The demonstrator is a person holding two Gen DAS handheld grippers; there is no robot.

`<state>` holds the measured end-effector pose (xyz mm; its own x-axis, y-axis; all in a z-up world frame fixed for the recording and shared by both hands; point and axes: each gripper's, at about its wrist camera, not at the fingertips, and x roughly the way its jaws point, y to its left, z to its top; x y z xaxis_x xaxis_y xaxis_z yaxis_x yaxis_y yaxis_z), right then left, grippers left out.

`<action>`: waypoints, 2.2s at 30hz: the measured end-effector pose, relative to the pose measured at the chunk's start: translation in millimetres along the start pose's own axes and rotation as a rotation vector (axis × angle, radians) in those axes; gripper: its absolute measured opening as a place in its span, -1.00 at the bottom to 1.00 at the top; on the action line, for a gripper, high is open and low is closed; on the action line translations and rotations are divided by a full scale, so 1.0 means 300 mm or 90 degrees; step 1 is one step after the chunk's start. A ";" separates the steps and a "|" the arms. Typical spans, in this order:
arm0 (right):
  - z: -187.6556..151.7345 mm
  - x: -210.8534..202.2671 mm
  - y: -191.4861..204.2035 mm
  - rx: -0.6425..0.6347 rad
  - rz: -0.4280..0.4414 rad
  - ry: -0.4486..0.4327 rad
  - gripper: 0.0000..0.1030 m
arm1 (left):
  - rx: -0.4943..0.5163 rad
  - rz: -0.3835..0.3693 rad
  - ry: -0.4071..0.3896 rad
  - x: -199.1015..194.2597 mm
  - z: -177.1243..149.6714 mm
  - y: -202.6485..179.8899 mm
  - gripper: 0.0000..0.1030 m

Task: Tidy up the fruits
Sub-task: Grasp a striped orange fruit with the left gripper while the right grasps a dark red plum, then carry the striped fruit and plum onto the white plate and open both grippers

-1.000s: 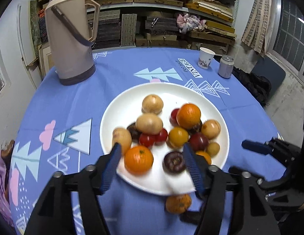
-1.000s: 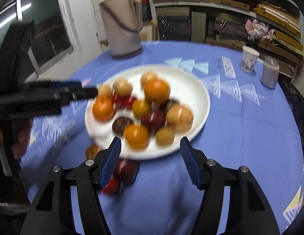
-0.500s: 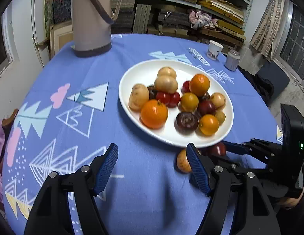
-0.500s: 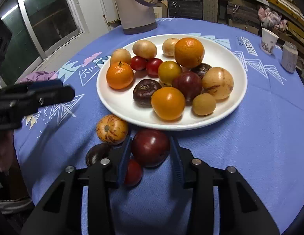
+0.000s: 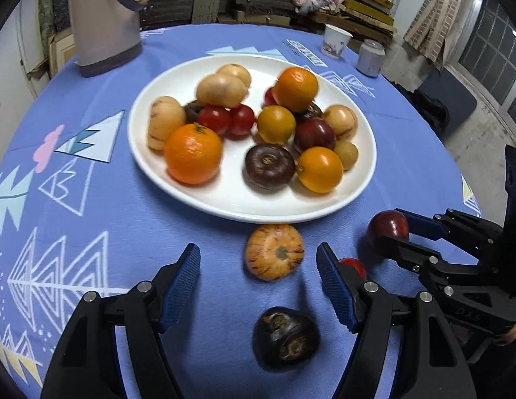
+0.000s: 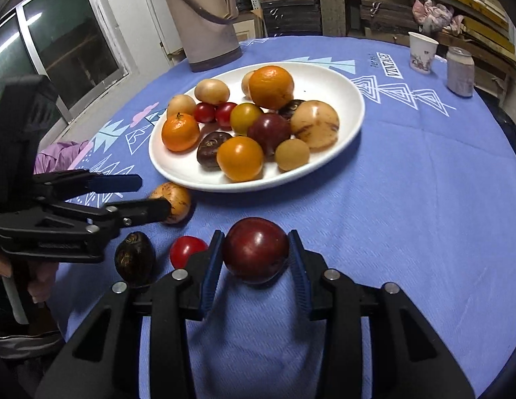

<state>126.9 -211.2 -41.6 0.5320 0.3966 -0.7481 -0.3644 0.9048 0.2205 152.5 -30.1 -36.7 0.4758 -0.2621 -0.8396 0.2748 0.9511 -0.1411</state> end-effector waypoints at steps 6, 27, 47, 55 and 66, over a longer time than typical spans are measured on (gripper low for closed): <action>-0.010 0.005 -0.002 -0.003 -0.012 0.003 -0.26 | 0.008 -0.008 0.016 0.068 0.006 -0.014 -0.12; 0.080 -0.165 0.038 -0.026 0.002 -0.078 -0.26 | 0.013 0.021 -0.083 -0.197 0.056 0.045 -0.24; 0.324 0.013 0.033 -0.009 0.023 -0.090 -0.26 | -0.016 0.021 -0.075 -0.058 0.276 0.068 -0.24; 0.361 0.137 0.027 -0.012 0.009 -0.056 -0.26 | -0.020 0.021 -0.052 0.030 0.303 0.080 -0.24; 0.368 0.147 0.012 -0.009 0.011 -0.061 -0.20 | -0.020 0.051 -0.056 0.040 0.306 0.074 -0.09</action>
<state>233.5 -173.4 -4.7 0.5961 0.4256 -0.6808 -0.3845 0.8957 0.2233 240.9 -27.3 -1.8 0.5671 -0.1975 -0.7996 0.2073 0.9738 -0.0934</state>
